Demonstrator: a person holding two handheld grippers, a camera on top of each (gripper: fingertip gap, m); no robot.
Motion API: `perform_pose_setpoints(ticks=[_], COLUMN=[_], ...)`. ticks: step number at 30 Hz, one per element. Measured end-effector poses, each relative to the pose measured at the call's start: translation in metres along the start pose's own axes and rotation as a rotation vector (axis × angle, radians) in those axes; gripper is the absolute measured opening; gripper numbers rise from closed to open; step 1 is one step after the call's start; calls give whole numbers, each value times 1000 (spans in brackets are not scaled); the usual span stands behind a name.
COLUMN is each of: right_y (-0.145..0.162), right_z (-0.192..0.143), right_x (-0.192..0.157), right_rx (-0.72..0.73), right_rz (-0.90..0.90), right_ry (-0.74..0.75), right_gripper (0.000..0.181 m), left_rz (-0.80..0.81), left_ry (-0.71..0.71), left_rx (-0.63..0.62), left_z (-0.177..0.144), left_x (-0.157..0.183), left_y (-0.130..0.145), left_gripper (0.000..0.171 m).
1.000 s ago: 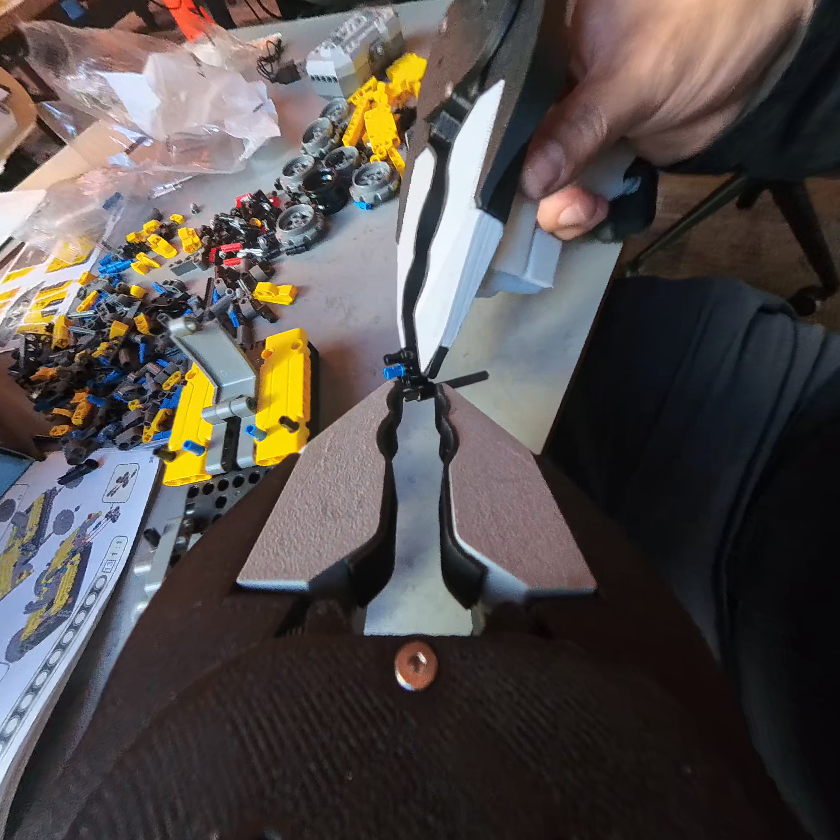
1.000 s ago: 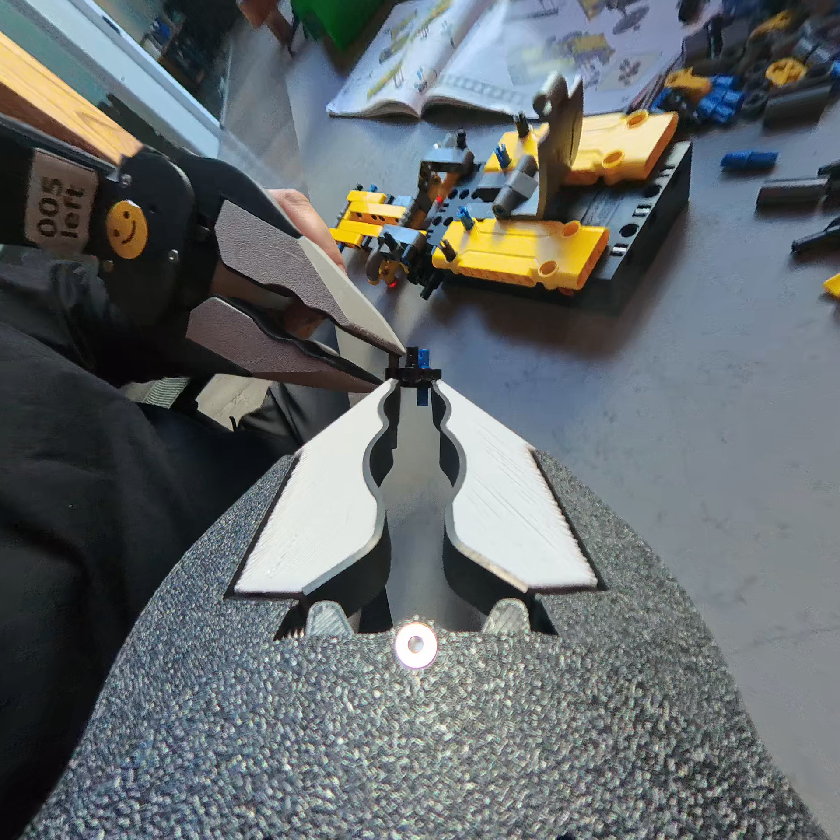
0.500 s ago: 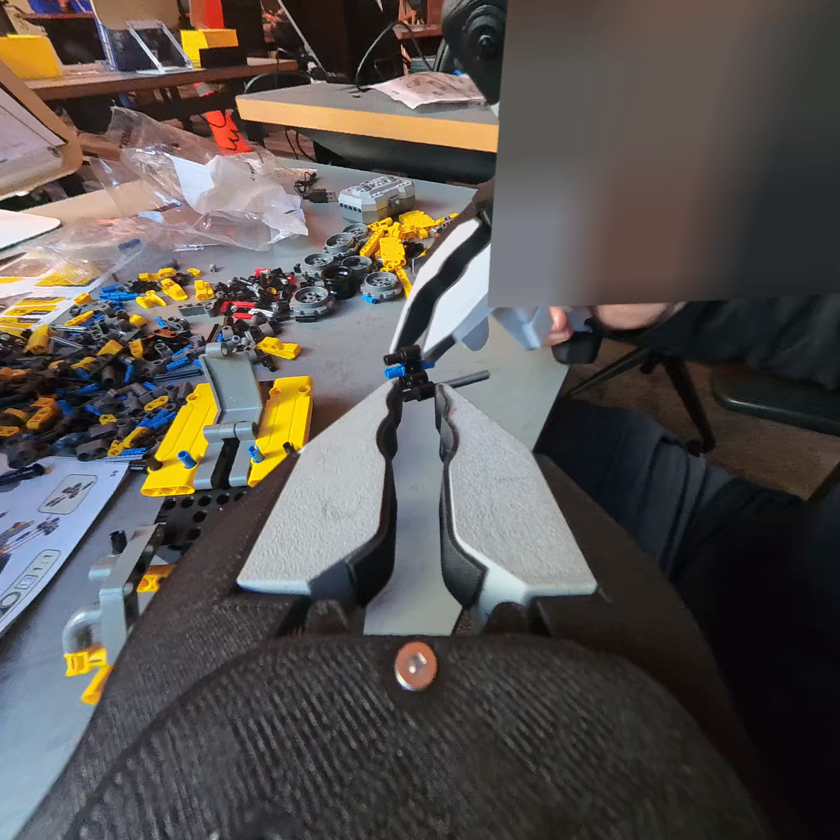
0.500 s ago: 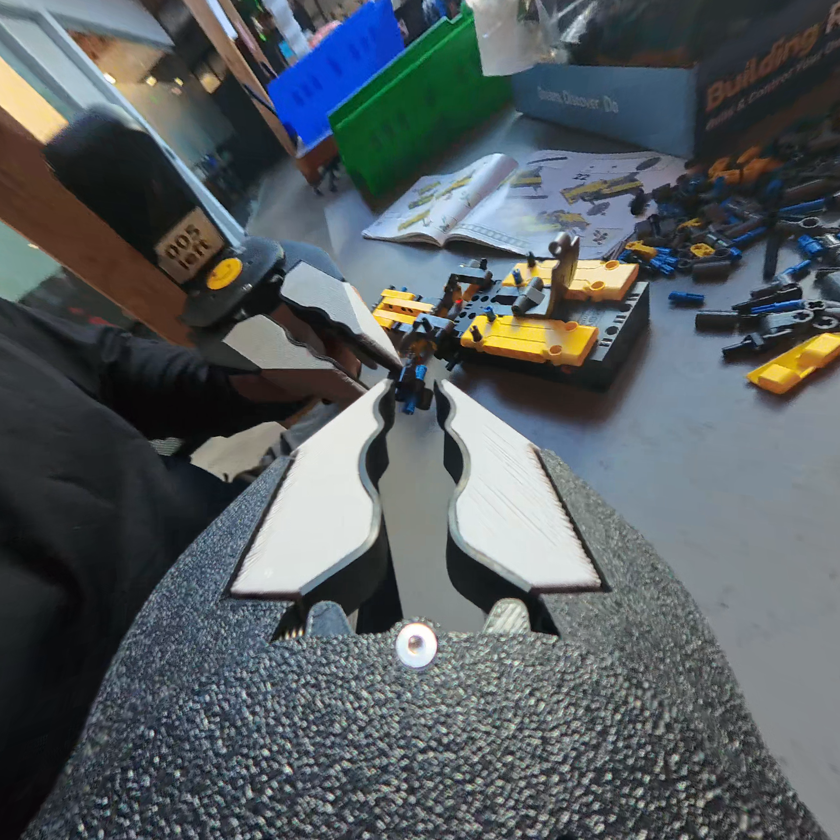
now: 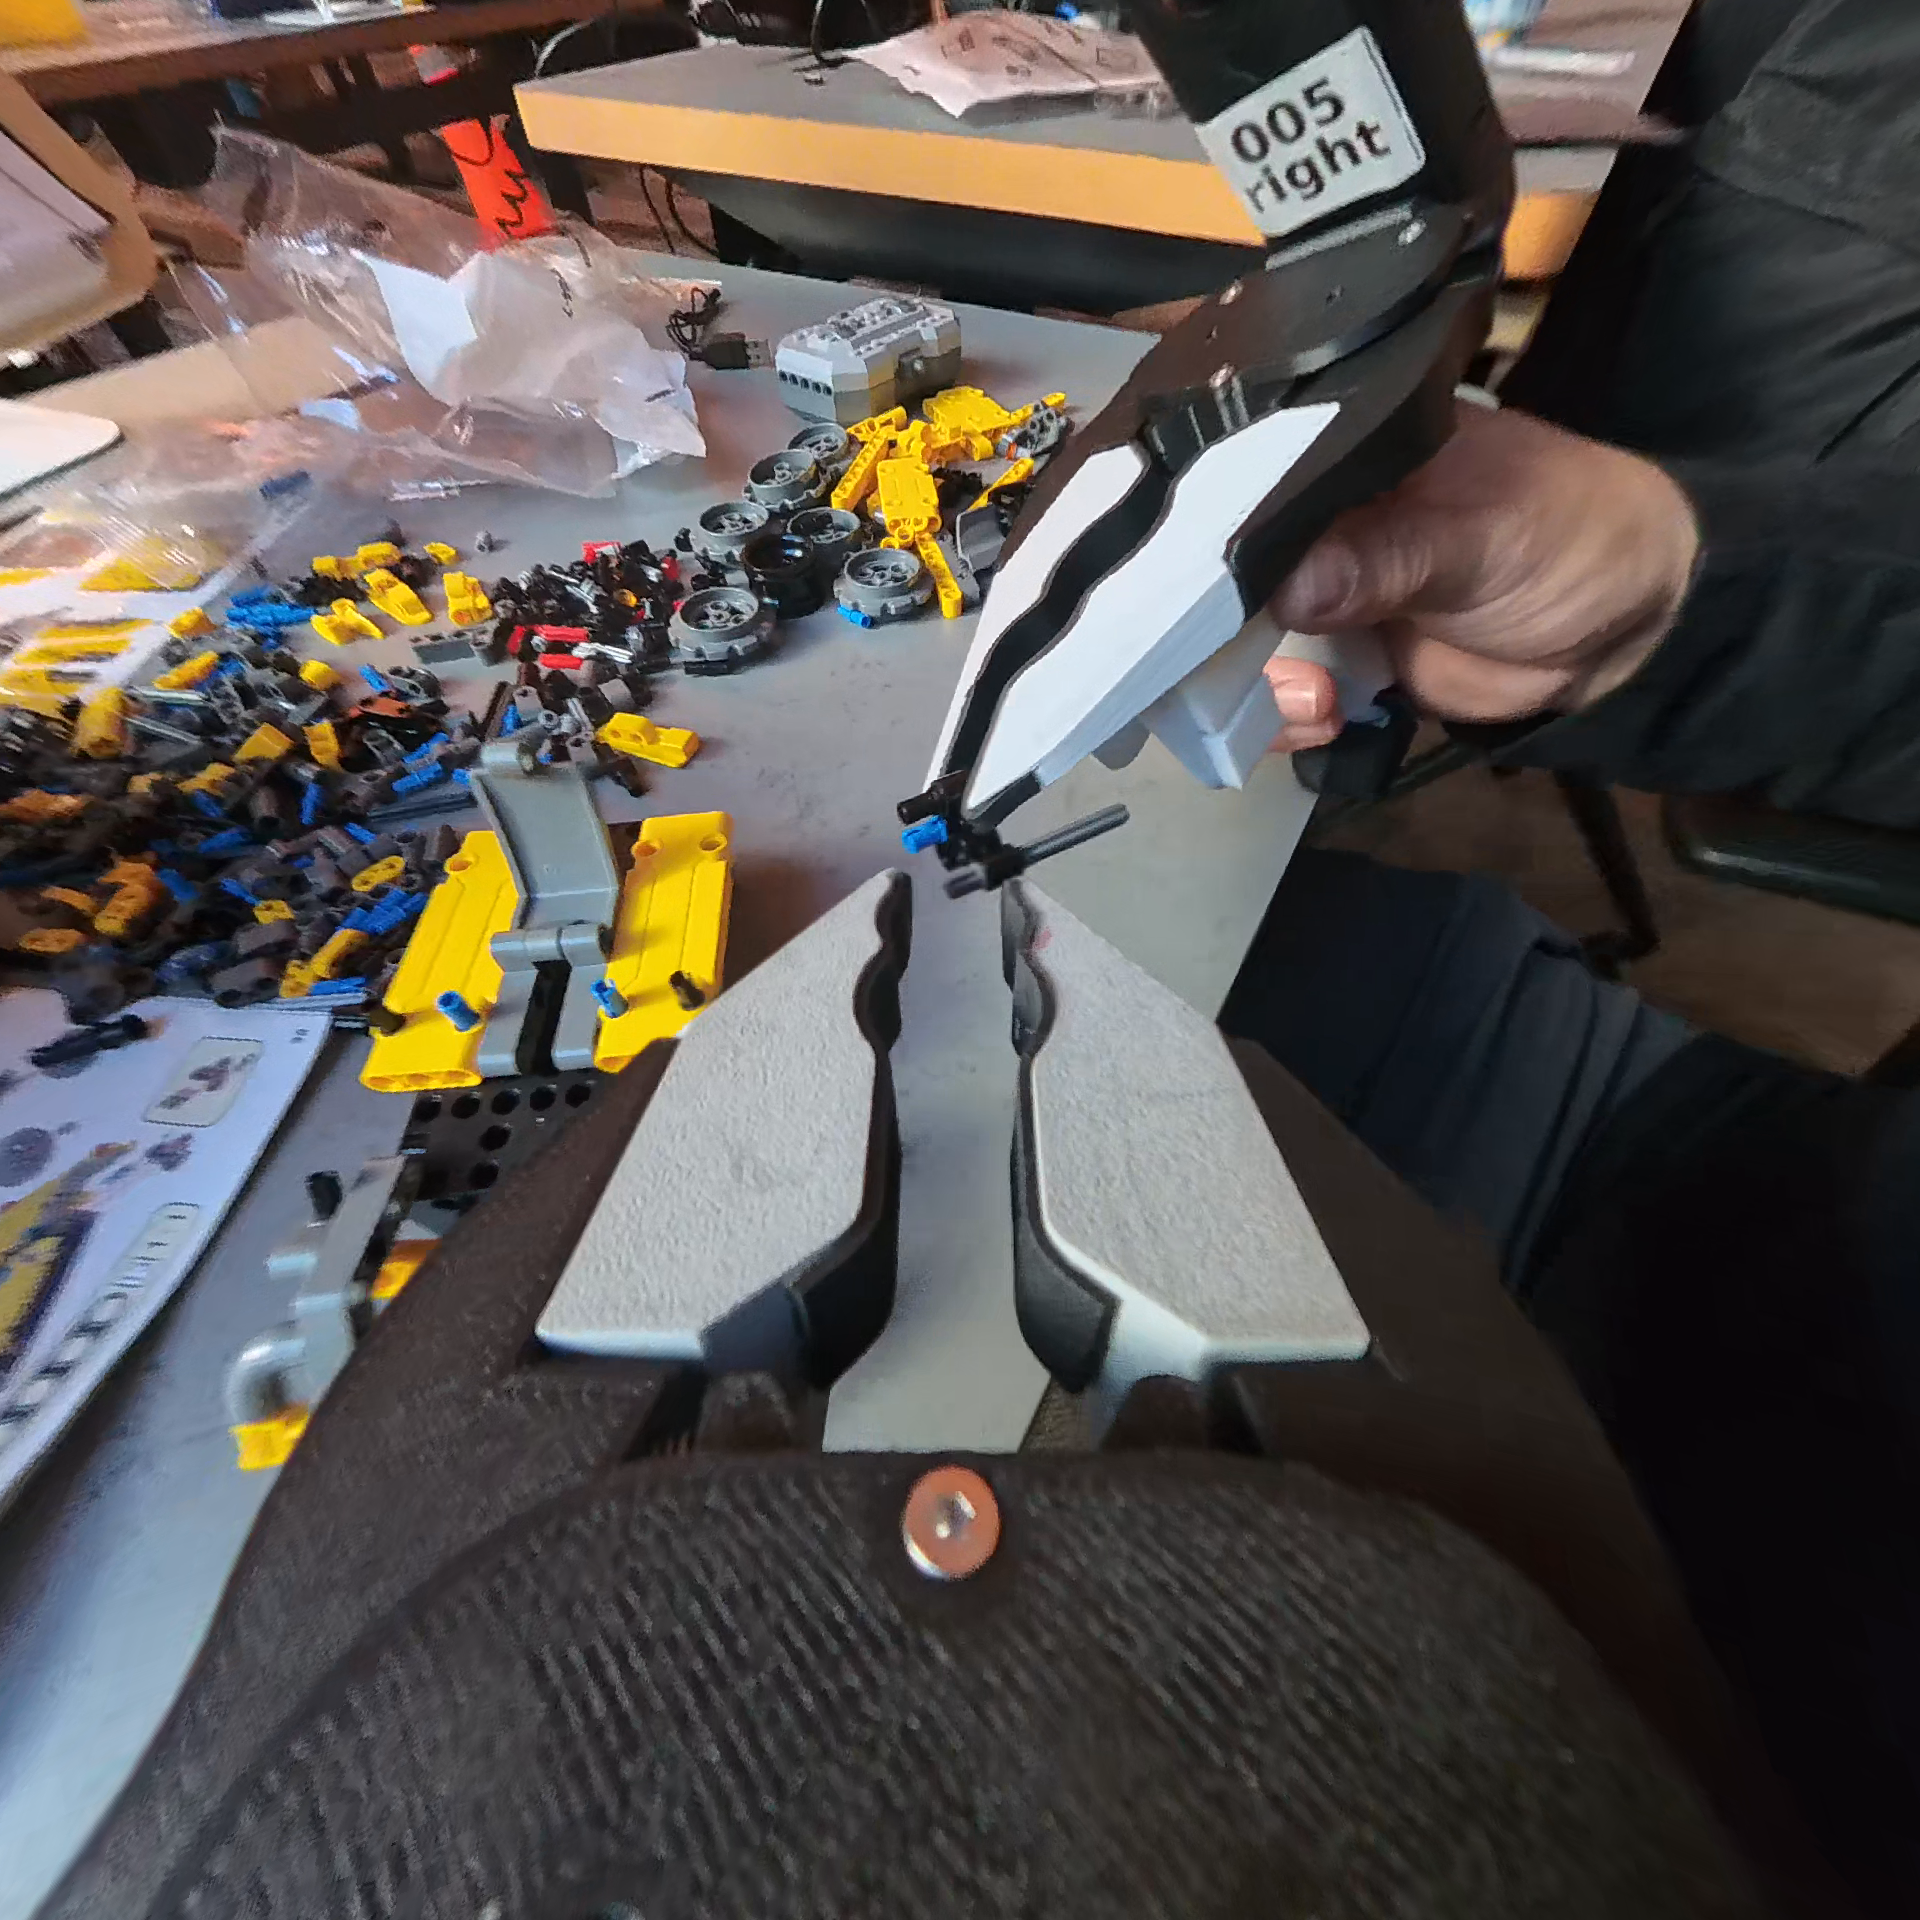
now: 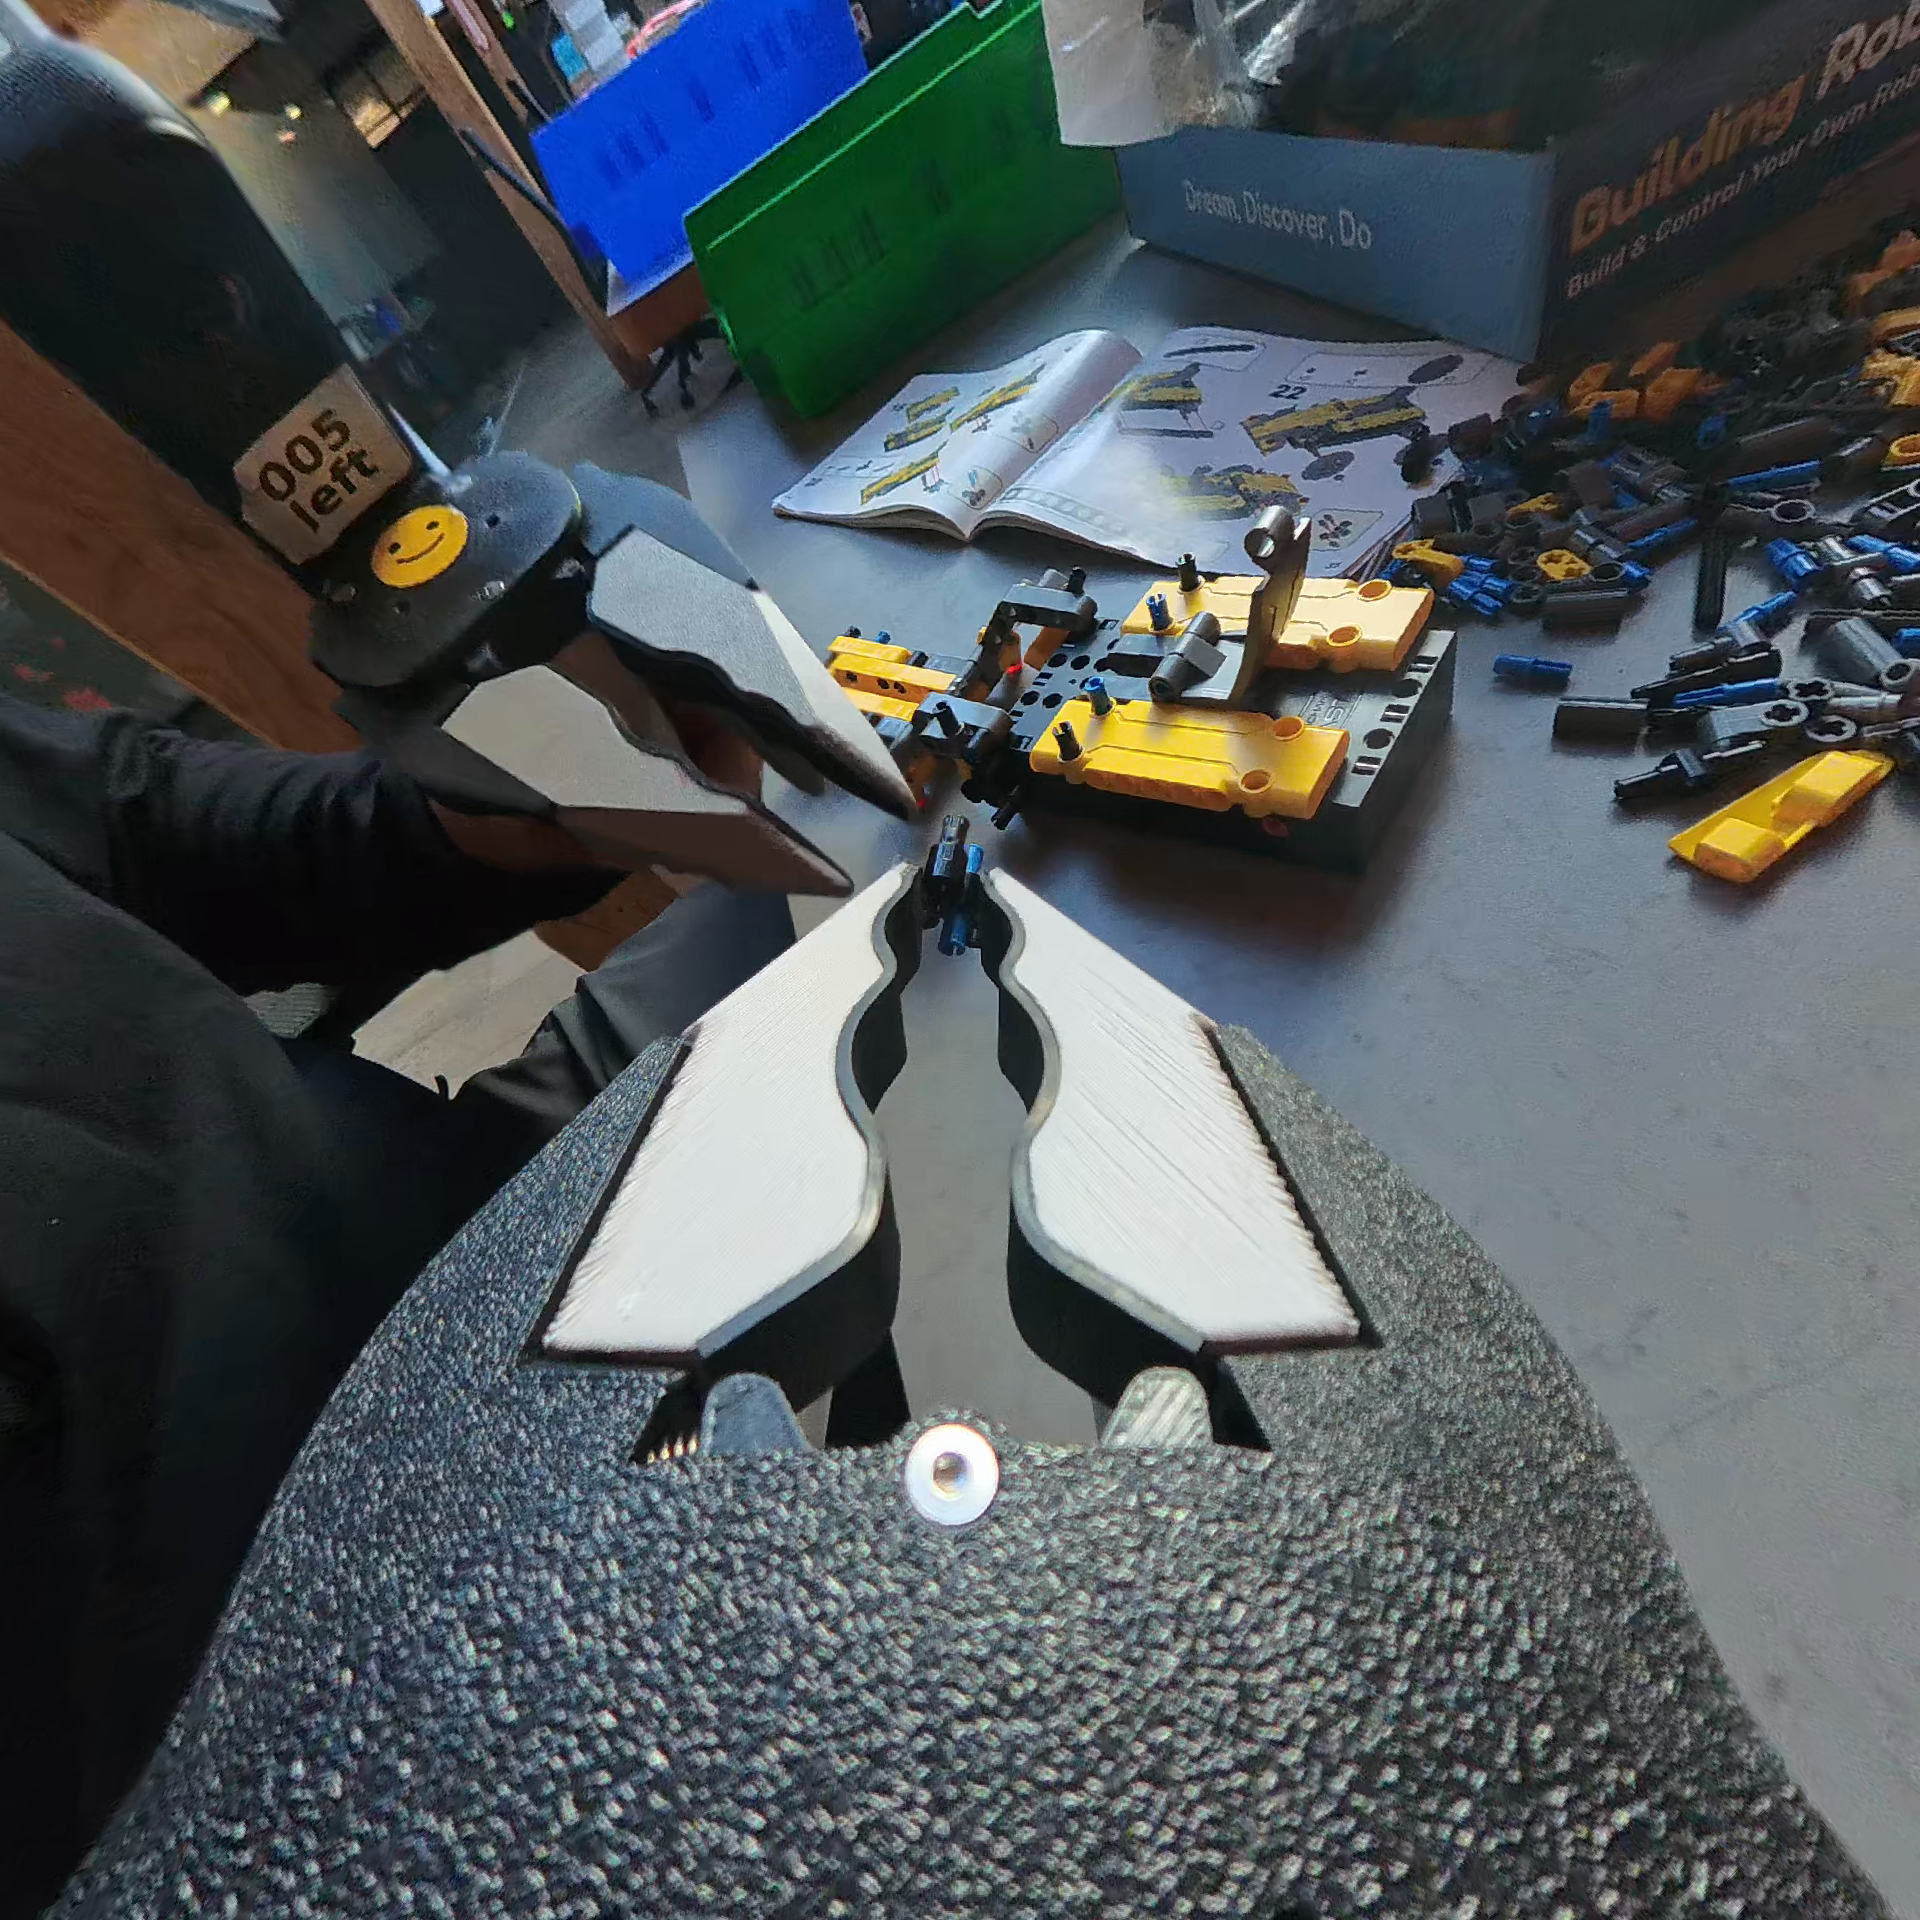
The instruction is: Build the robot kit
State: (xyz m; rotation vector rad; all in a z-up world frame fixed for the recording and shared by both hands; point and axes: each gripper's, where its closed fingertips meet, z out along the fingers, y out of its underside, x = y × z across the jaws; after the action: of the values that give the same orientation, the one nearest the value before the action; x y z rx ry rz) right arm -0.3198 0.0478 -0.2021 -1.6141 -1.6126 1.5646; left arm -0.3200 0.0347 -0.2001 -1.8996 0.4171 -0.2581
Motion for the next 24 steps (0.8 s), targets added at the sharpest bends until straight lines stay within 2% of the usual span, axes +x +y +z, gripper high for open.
perform_pose_setpoints(ticks=[2,5,8,12,15,19,21,24], right_y=[1,5,5,10,12,16,16,14], right_z=[-1,-1,-2,-3,-5,-1,0,-1], right_x=[0,3,6,24,42,57,59,61], right_rx=[-5,-22,-26,-61,-87,-139,-145,-134], right_rz=[2,10,11,-15,-44,-46,-44,-38], right_ry=[-2,8,22,143,269,359,371,386], right_gripper=[10,9,9,8,7,7,7,7], left_rz=[46,70,164,188,103,64,32,22], left_ry=[6,104,145,86,7,-122,-123,-114], left_rx=[-27,-84,-141,-175,-175,-172,-222,-304], left_z=[-6,-10,-11,-11,-14,-18,-16,-7], left_x=[-3,-1,-7,-23,-39,-67,-72,-80], left_y=[0,1,7,6,2,-1,3,11], left_gripper=[11,8,6,2,4,23,51,63])
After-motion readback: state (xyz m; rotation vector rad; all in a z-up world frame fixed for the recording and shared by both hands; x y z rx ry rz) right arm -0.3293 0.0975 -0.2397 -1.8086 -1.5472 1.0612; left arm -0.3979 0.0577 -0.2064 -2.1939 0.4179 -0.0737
